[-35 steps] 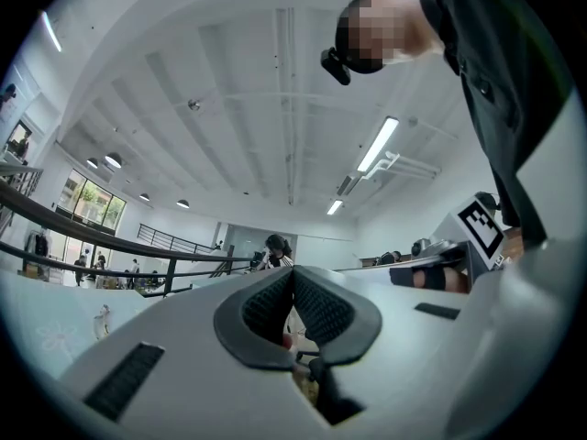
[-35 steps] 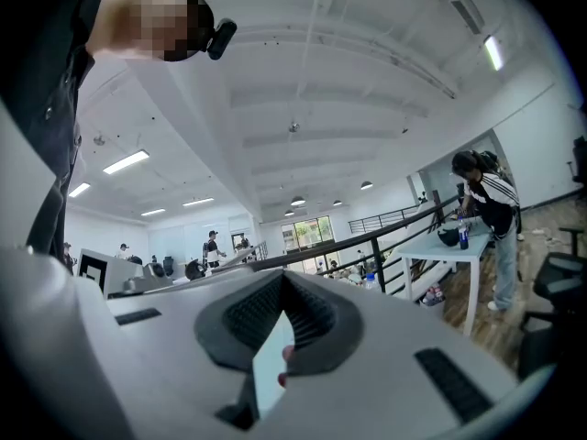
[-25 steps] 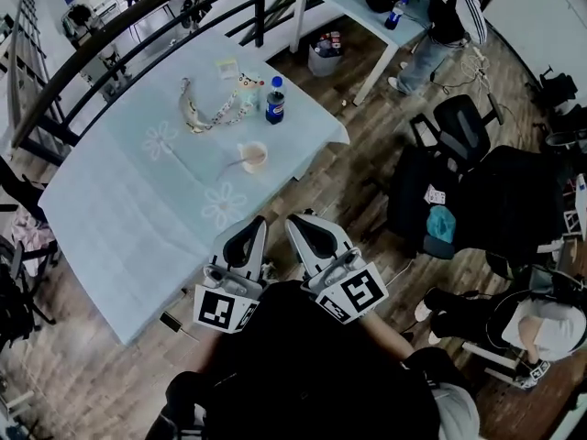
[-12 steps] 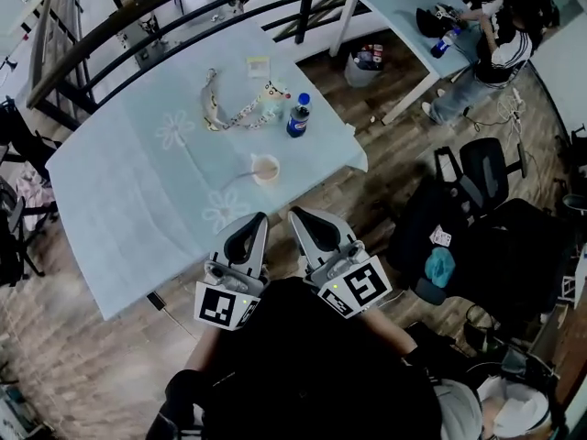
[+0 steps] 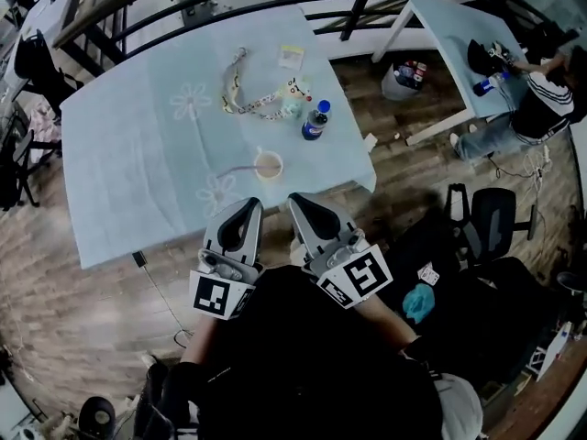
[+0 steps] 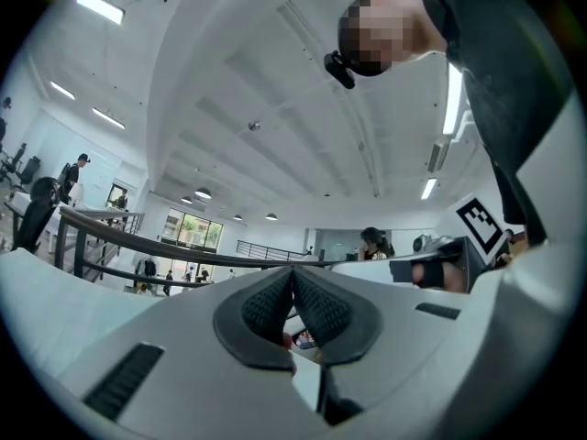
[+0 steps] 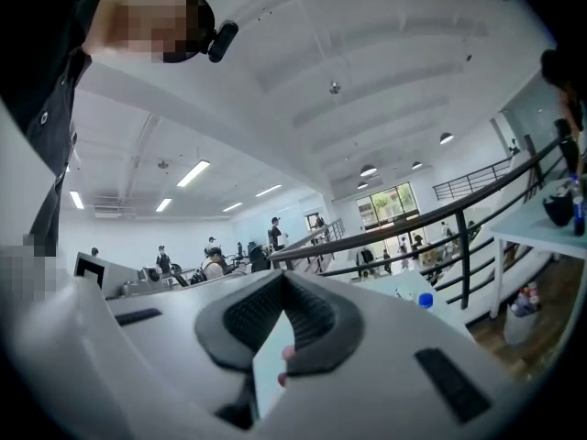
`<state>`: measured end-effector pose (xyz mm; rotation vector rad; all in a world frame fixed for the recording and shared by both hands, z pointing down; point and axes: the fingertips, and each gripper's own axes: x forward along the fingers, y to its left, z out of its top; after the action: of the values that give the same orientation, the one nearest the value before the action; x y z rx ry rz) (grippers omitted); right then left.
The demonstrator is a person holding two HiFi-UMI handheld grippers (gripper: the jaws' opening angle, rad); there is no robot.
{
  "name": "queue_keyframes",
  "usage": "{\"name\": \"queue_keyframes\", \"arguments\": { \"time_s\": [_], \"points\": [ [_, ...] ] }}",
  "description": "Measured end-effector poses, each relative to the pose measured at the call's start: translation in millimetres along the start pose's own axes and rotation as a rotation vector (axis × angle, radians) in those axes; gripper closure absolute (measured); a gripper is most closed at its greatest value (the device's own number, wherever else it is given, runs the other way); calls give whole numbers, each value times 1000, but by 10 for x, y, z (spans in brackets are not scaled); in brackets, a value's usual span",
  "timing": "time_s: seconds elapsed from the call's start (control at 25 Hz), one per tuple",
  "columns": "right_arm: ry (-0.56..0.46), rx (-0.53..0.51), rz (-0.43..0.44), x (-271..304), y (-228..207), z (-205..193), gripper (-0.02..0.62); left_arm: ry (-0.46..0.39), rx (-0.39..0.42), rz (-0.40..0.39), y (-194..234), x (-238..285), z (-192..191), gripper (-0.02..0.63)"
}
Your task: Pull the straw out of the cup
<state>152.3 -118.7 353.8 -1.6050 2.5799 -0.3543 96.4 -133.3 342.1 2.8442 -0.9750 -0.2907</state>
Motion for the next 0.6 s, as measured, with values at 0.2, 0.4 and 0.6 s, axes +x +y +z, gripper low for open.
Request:
{"name": "queue_keyframes", "arguments": {
  "time_s": [0.2,0.4,0.6],
  "points": [
    [35,-11,119,-4,-100,-25,586,6,7,136,-14,27,-156,592],
    [53,-21,216,-10,-190,19,586,-21,2,281,50,51,-191,592],
    [93,-26,276,-23,-275,-90,586,-23,-33,406,130,-48,-478,592]
  ]
}}
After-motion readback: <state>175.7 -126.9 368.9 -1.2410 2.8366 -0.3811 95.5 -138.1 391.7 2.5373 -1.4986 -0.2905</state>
